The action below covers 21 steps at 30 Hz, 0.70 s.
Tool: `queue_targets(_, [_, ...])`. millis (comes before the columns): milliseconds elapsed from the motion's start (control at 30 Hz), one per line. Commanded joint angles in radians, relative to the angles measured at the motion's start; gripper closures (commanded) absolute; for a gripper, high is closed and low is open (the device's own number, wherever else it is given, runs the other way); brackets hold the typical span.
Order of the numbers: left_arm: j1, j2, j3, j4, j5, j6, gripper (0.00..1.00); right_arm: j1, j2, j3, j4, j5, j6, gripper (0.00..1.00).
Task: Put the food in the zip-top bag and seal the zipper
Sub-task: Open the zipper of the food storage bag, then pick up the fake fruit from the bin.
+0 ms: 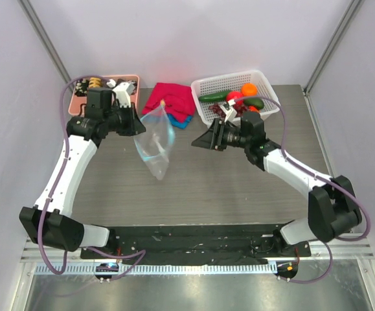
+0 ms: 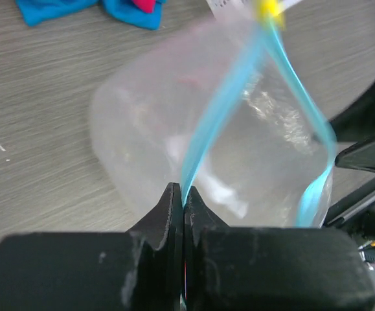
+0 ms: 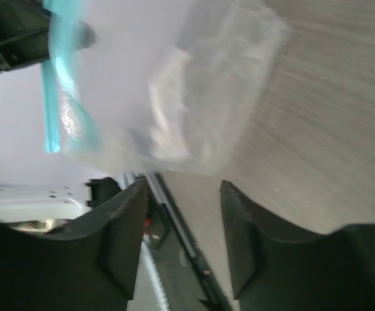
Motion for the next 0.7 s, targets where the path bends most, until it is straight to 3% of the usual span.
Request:
queue_targets(0, [0.011, 0.001, 0.033, 0.011, -0.04, 0.01, 1.0, -0.045, 0.078, 0.196, -0.192, -0.083, -0.24, 0.37])
queue_targets(33, [0.005, 0.011, 0.045, 0.012, -0.049, 0.007, 1.0, -0.056, 0.092, 0.23, -0.219, -0.088, -0.263, 0.27])
queue_targets(167, [-0.052, 0.057, 0.09, 0.008, -0.165, 0.015, 1.0, -0.169, 0.173, 0.416, -0.361, -0.074, -0.454, 0.2])
queue_targets(233, [-0.113, 0.081, 0.114, -0.003, -0.315, 0.022, 1.0, -0.206, 0.244, 0.55, -0.482, -0.013, -0.562, 0.14])
queue_targets(300, [-0.138, 0.11, 0.131, -0.011, -0.348, 0.039, 1.0, -0.242, 0.334, 0.694, -0.607, 0.128, -0.724, 0.11])
queue_targets(433, [-0.186, 0.169, 0.167, -0.032, -0.431, 0.033, 1.0, -0.291, 0.489, 0.861, -0.677, 0.321, -0.866, 0.11])
queue_targets(667, [-0.195, 0.212, 0.161, -0.017, -0.393, -0.002, 1.0, -0.346, 0.764, 1.097, -0.652, 0.434, -0.915, 0.11])
